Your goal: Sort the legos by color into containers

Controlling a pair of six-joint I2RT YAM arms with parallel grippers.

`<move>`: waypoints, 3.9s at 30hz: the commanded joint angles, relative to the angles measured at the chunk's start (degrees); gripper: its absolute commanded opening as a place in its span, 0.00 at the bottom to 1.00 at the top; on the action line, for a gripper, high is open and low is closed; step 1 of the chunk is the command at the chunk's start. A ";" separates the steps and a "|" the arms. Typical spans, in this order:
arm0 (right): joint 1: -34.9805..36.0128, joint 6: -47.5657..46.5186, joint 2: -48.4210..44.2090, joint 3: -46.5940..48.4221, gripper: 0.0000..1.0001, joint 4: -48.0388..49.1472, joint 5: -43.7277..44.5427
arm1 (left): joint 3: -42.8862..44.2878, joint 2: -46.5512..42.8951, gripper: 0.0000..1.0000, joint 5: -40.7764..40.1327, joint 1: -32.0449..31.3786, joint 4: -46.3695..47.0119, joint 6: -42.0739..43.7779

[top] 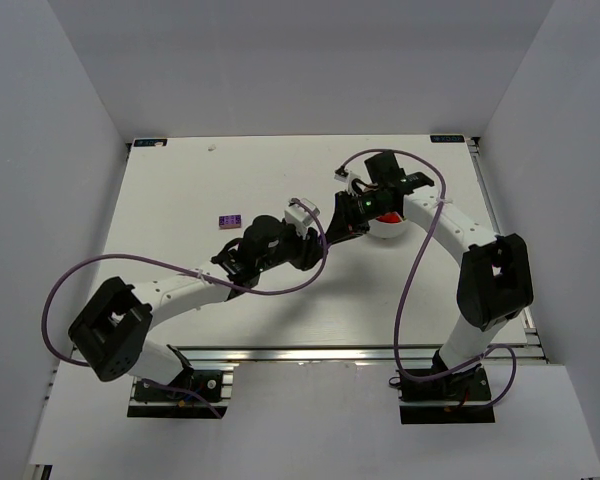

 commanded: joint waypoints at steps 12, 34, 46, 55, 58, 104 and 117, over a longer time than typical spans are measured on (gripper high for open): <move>-5.49 -8.86 -0.83 8.00 0.00 -0.43 -5.98 | -4.12 -13.83 0.89 -14.48 -0.12 3.48 -9.71; -16.84 -26.09 -7.34 3.18 0.00 15.83 40.25 | -13.44 -26.76 0.83 -24.33 17.89 -20.94 -43.20; -17.10 -26.71 -1.45 5.29 0.00 16.00 36.91 | -6.16 -21.84 0.90 -24.42 23.69 -30.88 -49.26; -17.10 -26.35 0.14 5.73 0.55 14.77 34.54 | 1.14 -13.67 0.93 -22.40 28.52 -35.63 -52.86; -17.10 -26.53 -0.65 5.73 0.62 14.78 34.01 | 4.13 -9.90 0.93 -21.35 30.37 -37.91 -54.45; -24.84 -46.13 -12.87 -1.74 0.66 6.95 -16.44 | 47.38 39.95 0.81 -22.05 36.97 -61.12 -65.44; -22.65 -46.56 -13.57 -5.60 0.89 5.20 -18.72 | 38.87 29.77 0.20 -11.78 37.06 -49.36 -58.50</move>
